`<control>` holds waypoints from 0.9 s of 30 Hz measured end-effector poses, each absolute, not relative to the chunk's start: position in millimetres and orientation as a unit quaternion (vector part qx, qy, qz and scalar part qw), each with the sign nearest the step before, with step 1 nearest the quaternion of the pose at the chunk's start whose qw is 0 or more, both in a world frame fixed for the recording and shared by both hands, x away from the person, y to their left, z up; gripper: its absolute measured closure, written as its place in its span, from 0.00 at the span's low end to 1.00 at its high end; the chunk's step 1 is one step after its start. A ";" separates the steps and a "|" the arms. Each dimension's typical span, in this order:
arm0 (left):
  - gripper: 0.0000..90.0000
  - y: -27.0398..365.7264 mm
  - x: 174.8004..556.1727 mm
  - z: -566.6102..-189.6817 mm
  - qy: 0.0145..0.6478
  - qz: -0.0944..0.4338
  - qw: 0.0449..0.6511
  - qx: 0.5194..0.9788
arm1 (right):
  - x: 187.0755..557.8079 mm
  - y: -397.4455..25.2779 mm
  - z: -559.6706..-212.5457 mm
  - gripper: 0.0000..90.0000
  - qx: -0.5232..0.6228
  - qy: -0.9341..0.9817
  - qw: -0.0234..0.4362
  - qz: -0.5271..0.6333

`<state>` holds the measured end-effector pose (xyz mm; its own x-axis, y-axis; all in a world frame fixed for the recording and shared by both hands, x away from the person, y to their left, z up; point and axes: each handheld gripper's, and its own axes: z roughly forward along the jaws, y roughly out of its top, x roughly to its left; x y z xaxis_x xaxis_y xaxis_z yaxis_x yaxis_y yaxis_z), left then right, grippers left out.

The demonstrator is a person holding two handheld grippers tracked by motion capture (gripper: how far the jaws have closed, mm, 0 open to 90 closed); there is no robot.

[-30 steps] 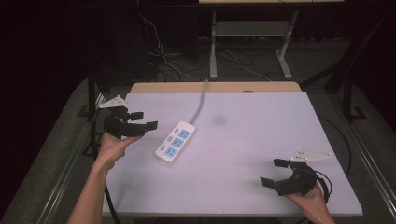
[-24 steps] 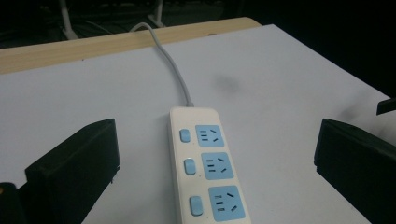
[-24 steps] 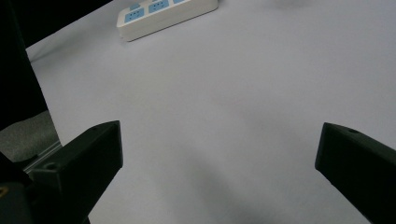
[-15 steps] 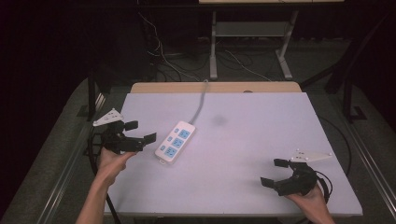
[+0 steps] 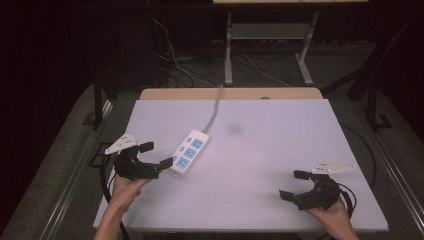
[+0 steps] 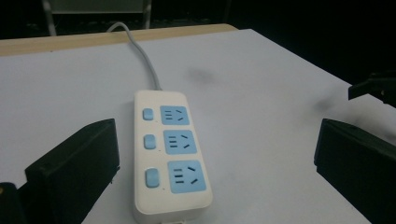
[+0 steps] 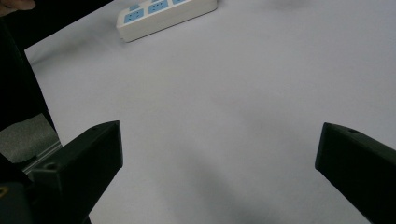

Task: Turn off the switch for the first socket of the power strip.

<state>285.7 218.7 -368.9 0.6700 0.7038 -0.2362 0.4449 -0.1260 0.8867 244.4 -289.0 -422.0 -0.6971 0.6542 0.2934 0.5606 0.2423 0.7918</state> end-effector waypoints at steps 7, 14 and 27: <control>0.00 213.2 279.6 -380.2 0.383 0.110 0.535 0.745 | 244.0 -289.1 -421.8 0.01 0.385 0.787 0.050 0.480; 0.00 209.2 274.9 -387.4 0.375 0.103 0.535 0.750 | 243.8 -289.1 -421.8 0.01 0.386 0.787 0.049 0.479; 0.00 193.6 263.6 -414.5 0.355 0.075 0.515 0.776 | 243.8 -288.7 -422.1 0.01 0.385 0.788 0.049 0.479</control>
